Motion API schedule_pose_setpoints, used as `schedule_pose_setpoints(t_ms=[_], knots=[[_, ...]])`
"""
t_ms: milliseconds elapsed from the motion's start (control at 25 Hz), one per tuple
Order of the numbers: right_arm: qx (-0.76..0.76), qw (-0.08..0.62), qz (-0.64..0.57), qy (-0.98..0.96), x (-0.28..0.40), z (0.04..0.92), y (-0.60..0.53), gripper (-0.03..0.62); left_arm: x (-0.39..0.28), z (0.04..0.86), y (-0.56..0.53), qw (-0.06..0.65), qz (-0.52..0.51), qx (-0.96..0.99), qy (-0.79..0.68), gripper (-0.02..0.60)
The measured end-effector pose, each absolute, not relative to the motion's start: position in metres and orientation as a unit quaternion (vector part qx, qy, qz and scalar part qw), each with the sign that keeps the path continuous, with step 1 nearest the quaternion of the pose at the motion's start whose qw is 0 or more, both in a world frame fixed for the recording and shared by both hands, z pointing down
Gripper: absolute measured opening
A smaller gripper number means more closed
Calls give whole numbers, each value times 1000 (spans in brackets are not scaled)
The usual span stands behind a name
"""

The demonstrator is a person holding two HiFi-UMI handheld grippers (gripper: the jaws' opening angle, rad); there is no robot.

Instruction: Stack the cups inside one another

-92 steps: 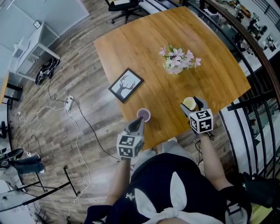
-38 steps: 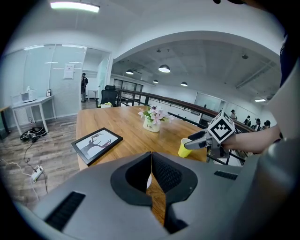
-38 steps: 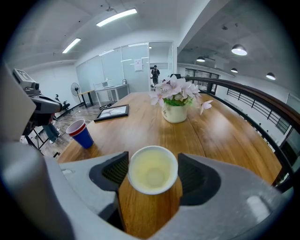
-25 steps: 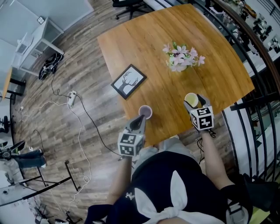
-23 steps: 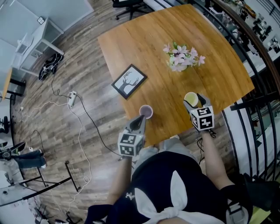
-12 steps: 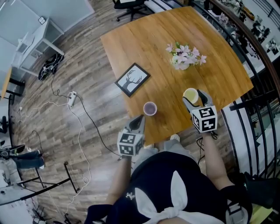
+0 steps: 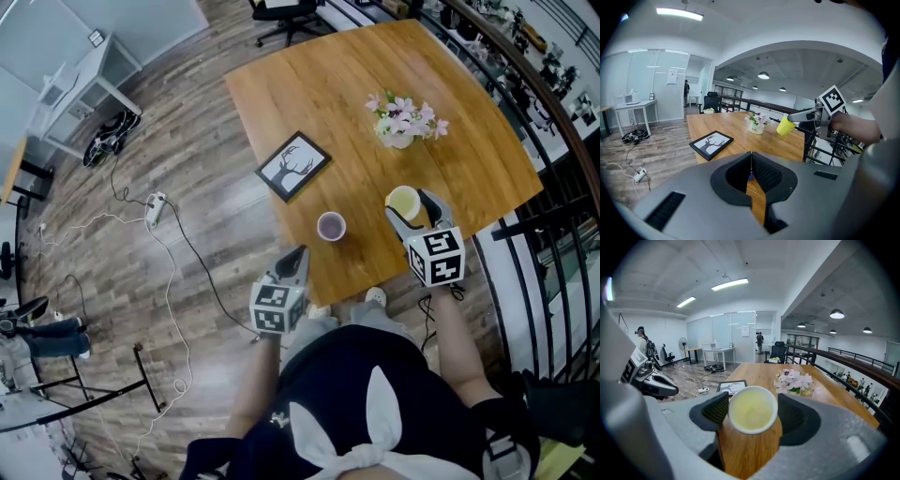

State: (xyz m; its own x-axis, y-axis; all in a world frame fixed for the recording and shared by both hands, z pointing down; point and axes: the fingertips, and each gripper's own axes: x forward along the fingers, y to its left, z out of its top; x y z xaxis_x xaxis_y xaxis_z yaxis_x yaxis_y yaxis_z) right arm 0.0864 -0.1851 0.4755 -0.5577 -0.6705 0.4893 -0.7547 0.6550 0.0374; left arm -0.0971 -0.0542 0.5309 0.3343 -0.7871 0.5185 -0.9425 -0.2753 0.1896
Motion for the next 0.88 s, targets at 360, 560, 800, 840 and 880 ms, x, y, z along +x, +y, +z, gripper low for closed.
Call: schedule_pose_setpoints(t_ms=[360,560,800,840,880], knots=[[373,239,82,-893,47,473,-167,325,-111,531,-37,241,158,774,-563,20],[348,242,78,-902,24,476,-157,325,-118,533,-28,243,155,768,-573,20],[321,243,75,-912,-2,478,-147,325,-125,533,-21,246,149,761,-582,20],[316,243,74,-914,-6,478,-146,325,-125,533,-20,246,148,760,-583,19],[311,244,73,-916,-10,478,-144,325,-125,533,-19,246,147,759,-584,20]])
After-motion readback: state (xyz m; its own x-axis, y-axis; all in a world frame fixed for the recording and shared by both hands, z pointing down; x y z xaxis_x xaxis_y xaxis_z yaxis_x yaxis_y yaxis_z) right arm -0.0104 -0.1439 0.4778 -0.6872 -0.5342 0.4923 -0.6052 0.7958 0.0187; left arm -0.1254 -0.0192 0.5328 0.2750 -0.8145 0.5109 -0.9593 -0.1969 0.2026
